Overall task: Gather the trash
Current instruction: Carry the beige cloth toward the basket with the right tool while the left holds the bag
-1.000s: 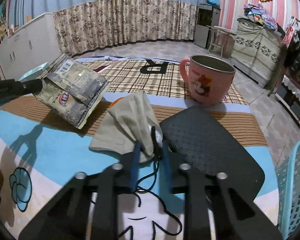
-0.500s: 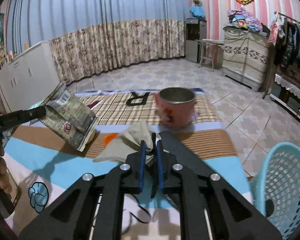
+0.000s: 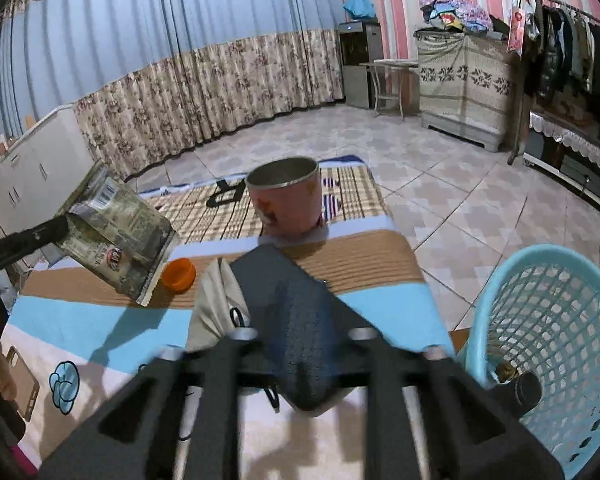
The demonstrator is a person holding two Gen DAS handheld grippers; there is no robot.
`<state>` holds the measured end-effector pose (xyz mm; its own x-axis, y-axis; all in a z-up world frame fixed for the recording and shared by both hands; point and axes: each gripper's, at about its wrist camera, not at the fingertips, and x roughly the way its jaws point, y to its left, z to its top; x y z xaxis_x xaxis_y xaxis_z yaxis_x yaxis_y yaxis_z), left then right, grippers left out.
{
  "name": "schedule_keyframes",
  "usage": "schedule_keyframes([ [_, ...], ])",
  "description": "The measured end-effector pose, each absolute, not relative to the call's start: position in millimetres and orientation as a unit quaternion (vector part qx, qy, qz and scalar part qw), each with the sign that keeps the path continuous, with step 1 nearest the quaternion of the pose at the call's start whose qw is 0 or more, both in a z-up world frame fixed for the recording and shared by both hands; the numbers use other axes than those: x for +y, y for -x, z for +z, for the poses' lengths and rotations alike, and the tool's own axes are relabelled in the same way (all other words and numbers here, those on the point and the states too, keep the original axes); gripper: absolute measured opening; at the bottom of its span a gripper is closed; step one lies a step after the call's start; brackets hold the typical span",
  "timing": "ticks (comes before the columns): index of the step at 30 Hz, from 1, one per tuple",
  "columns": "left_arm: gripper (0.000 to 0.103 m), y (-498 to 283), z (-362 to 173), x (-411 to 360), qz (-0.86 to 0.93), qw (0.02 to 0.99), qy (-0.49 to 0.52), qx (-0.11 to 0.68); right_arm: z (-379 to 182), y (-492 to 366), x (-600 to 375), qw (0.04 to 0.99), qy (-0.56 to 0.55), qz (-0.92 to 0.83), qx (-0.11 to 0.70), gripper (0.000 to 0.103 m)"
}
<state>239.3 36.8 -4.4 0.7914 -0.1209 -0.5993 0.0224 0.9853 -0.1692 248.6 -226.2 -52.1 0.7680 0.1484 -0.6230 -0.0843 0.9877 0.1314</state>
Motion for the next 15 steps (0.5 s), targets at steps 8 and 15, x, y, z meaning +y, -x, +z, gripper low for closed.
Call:
schedule_keyframes([
  [8, 0.000, -238, -10, 51, -0.017, 0.941, 0.075, 0.331, -70, -255, -193, 0.928, -0.005, 0.092, 0.361, 0.066],
  [15, 0.000, -239, -8, 52, -0.016, 0.941, 0.069, 0.331, -78, -257, -185, 0.921, 0.008, 0.110, 0.373, 0.027],
])
